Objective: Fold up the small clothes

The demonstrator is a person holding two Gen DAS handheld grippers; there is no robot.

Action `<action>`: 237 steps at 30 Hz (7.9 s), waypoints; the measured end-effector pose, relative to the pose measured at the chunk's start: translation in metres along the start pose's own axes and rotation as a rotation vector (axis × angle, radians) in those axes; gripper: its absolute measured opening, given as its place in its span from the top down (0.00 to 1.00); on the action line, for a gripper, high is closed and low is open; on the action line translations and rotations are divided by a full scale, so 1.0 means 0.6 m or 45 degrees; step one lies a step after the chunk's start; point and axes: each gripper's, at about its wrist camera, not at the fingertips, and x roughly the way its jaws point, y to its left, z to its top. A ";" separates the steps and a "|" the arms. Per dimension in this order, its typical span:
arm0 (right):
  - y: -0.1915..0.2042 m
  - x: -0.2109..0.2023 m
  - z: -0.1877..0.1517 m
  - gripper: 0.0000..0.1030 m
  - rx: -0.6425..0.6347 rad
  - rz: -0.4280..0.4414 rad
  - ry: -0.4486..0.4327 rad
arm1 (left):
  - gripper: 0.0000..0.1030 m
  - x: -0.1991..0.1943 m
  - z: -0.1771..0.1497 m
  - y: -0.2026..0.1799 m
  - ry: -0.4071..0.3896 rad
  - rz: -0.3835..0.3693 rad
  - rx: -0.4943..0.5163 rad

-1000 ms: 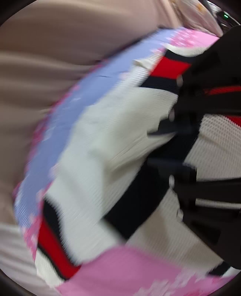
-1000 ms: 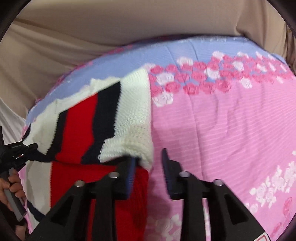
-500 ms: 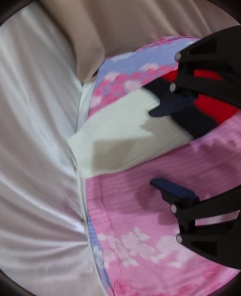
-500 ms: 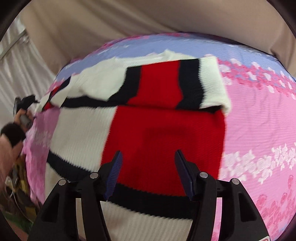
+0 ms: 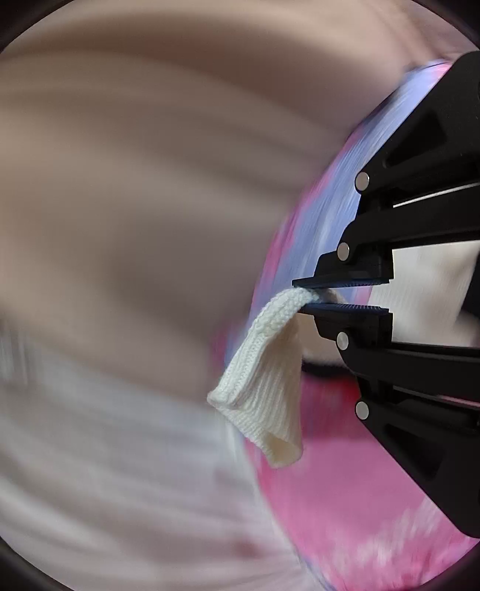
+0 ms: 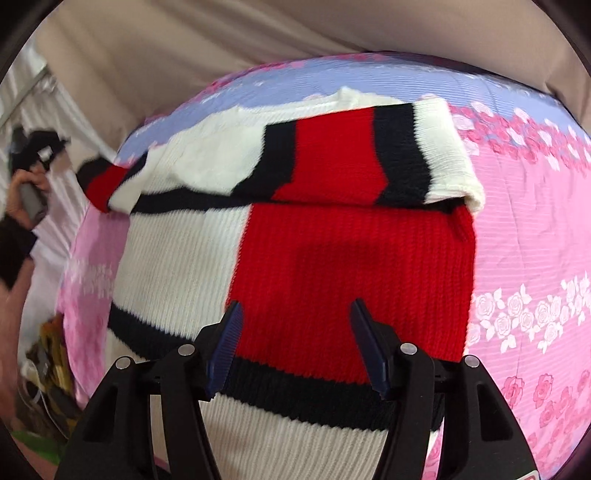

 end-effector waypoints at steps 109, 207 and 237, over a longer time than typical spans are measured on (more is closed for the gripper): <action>-0.140 -0.032 -0.293 0.67 0.146 0.254 0.272 | 0.71 -0.243 -0.549 0.165 0.738 0.347 -0.081; -0.298 -0.028 0.128 0.93 0.264 0.014 -0.289 | 0.93 0.031 -0.355 -0.085 0.653 0.311 0.336; -0.278 -0.003 -0.141 0.79 0.361 0.076 0.008 | 0.78 -0.147 -0.502 0.049 0.797 0.195 -0.077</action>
